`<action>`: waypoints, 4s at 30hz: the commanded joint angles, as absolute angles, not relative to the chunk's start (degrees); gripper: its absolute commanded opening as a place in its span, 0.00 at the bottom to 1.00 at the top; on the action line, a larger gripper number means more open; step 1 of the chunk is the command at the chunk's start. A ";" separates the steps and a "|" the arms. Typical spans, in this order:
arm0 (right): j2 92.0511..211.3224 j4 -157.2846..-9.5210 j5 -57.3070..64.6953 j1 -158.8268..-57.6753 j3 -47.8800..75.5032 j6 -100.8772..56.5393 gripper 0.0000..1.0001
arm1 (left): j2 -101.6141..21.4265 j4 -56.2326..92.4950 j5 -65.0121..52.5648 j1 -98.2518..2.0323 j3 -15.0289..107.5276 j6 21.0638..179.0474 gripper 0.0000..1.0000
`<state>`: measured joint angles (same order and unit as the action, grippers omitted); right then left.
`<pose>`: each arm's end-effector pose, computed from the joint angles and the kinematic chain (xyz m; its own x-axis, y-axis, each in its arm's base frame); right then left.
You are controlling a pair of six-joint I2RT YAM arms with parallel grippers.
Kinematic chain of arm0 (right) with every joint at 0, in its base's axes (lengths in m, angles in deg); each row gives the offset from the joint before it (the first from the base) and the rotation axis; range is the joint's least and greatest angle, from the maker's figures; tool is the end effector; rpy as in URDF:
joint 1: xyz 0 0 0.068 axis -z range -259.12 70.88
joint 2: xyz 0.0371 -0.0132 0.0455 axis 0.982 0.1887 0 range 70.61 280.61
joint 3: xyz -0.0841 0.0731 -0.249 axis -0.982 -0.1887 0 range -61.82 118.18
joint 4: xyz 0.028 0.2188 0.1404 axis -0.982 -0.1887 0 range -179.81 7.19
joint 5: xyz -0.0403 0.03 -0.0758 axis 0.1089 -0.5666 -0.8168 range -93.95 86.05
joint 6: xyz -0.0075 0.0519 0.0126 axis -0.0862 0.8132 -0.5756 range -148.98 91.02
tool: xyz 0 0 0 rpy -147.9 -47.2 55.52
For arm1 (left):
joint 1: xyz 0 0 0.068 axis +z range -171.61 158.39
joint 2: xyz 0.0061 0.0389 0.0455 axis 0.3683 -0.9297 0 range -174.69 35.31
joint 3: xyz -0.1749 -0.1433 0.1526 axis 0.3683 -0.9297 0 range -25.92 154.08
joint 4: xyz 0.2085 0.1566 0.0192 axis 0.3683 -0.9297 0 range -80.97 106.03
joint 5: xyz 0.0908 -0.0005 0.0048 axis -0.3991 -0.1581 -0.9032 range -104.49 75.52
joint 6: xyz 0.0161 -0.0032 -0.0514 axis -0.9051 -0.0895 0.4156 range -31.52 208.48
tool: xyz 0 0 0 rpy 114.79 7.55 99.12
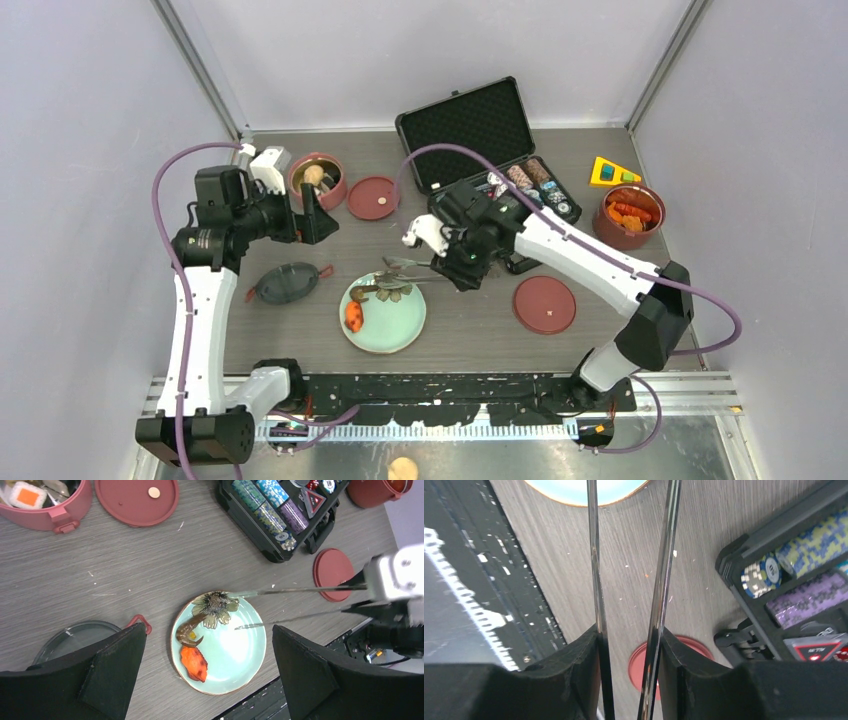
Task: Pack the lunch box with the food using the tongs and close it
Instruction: Pick up the fake food from the plate, then place the fake food in the packing box.
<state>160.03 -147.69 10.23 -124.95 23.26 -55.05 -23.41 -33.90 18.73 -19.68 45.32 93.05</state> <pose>0.2061 0.2246 0.3173 -0.2531 -0.8719 -0.4192 -0.9653 0.2563 0.0498 0.1922 -0.0130 0.3877 -0.6377 -0.0883 -0.7652 0.3570 0.8464 -0.3951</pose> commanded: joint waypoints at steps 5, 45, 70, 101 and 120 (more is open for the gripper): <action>154.98 -131.71 -11.31 -135.79 14.75 -59.42 0.44 | -23.82 -32.44 18.91 -18.20 46.45 93.55 1.00; 159.95 -107.93 -40.52 -158.29 -2.41 -74.17 0.40 | -24.52 -32.61 18.19 -17.83 46.33 92.97 1.00; 156.63 -111.20 -38.69 -158.22 -0.24 -72.53 0.15 | -25.64 -33.42 18.23 -17.79 47.63 92.66 1.00; 142.83 -142.05 7.51 -96.71 20.51 -49.00 0.07 | -27.62 -32.22 22.55 -17.83 47.25 92.40 1.00; 144.53 -156.98 10.45 -46.66 27.16 -69.53 0.07 | -24.00 -28.38 26.73 -17.83 42.30 90.66 1.00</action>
<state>143.58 -155.25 9.83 -50.39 23.19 -64.82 -25.99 -31.43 24.21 -18.15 41.98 92.05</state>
